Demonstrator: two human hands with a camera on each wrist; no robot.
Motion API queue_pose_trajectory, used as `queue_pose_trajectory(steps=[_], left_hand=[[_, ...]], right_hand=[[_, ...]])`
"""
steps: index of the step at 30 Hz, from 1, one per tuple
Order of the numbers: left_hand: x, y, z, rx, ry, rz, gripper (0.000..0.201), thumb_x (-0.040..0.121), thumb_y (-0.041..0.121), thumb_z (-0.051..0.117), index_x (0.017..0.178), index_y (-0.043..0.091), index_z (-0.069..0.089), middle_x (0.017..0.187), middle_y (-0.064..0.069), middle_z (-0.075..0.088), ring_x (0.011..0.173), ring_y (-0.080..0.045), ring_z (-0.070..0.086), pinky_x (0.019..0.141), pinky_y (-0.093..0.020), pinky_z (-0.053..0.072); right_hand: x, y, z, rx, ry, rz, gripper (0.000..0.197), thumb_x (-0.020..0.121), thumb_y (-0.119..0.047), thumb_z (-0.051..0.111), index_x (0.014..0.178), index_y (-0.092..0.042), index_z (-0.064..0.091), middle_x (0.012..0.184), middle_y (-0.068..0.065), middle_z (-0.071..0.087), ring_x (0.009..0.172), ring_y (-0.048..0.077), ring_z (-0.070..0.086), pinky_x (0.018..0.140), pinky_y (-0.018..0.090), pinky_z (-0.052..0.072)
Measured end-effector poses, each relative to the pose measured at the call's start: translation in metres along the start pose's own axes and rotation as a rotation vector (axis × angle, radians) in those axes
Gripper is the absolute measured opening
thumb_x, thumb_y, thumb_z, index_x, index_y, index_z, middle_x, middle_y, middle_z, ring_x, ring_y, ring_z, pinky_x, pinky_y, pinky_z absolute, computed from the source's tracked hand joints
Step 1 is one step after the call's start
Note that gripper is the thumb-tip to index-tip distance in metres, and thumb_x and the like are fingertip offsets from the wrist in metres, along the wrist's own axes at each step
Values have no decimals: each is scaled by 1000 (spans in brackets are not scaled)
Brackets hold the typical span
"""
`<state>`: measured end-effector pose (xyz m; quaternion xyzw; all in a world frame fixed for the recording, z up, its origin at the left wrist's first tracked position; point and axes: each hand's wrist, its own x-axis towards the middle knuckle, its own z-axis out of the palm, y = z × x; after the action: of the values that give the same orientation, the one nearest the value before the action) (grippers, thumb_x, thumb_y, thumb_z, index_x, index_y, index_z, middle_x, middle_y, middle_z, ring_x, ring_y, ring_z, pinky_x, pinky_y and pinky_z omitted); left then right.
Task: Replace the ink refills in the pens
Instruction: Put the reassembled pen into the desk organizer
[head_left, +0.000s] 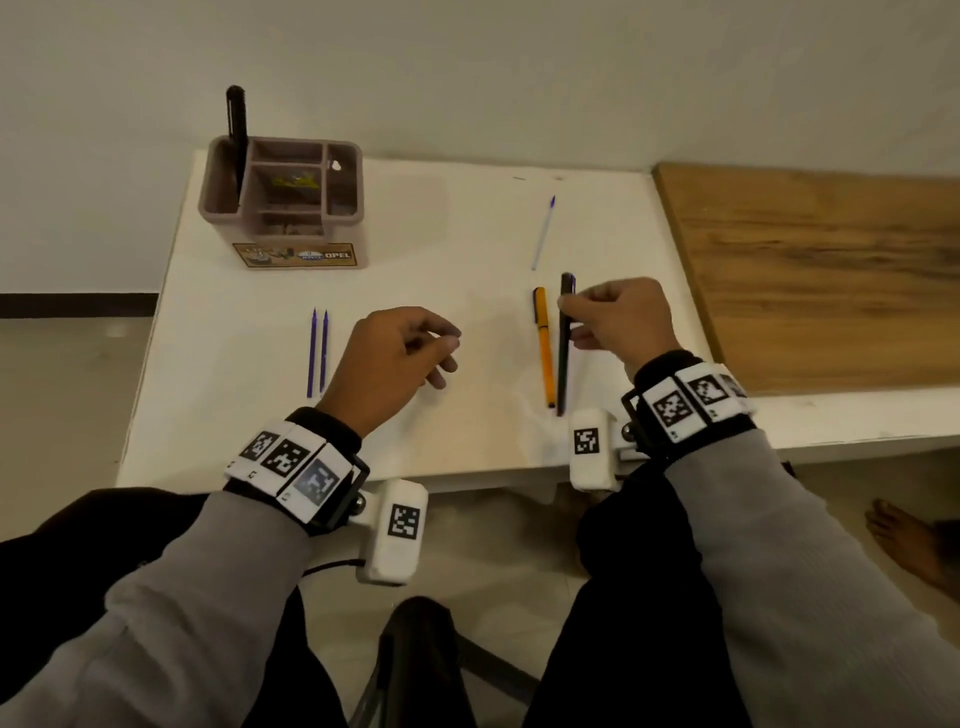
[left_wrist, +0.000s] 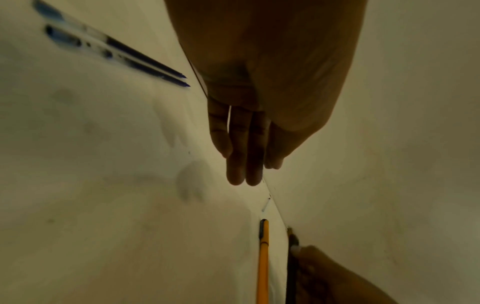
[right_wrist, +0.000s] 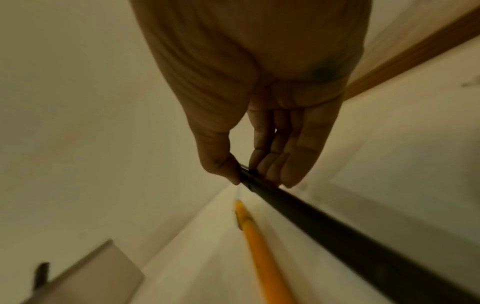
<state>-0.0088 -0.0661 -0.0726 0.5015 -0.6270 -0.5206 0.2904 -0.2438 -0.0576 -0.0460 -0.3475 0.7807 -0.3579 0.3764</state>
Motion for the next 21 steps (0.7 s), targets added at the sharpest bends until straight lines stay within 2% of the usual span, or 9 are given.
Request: queue_pose_trajectory(steps=[3,4,7,10,17,21], left_hand=[[-2,7,8,-98,-44,17,16,87,17,66,97,5,71,80,-11,74,68,-23,72,64,-28,58],[-2,9,11,-121,-53,14,19,86,18,67,98,3,71,81,-13,74,69,-24,72,66,-28,59],[-3,9,16,-119,-77,-23,19,87,16,67,99,1,71,80,-15,74,66,-25,73,69,-35,61],[-2,4,14,-101,-74,-75,14,88,11,65,95,0,70,77,-17,73,64,-27,73,69,-43,61],[-2,4,19,-79,-79,-103,9,90,9,61,90,4,69,77,-18,72,67,-29,73,73,-45,61],[8,18,15,-148,-1,-16,11,90,7,61,90,3,71,74,-15,72,67,-28,73,69,-37,61]], right_hand=[[-18,-21,16,216,-226,-48,22,87,-6,70,105,6,67,80,16,70,54,16,67,62,28,60],[-23,-24,23,231,-299,-59,22,88,-7,69,106,5,67,82,15,71,58,18,68,65,29,61],[-31,-24,41,149,-443,-108,16,88,-16,71,97,-3,73,85,10,74,69,17,71,69,29,59],[-30,-20,48,40,-433,-146,16,88,-25,71,95,-11,74,84,-1,74,73,11,71,62,22,52],[-23,-14,50,16,-361,-180,16,87,-20,71,98,-8,75,80,0,72,68,4,65,62,20,49],[-36,-16,63,214,-131,-389,13,90,-7,66,100,-8,74,87,-2,72,73,-6,64,74,16,51]])
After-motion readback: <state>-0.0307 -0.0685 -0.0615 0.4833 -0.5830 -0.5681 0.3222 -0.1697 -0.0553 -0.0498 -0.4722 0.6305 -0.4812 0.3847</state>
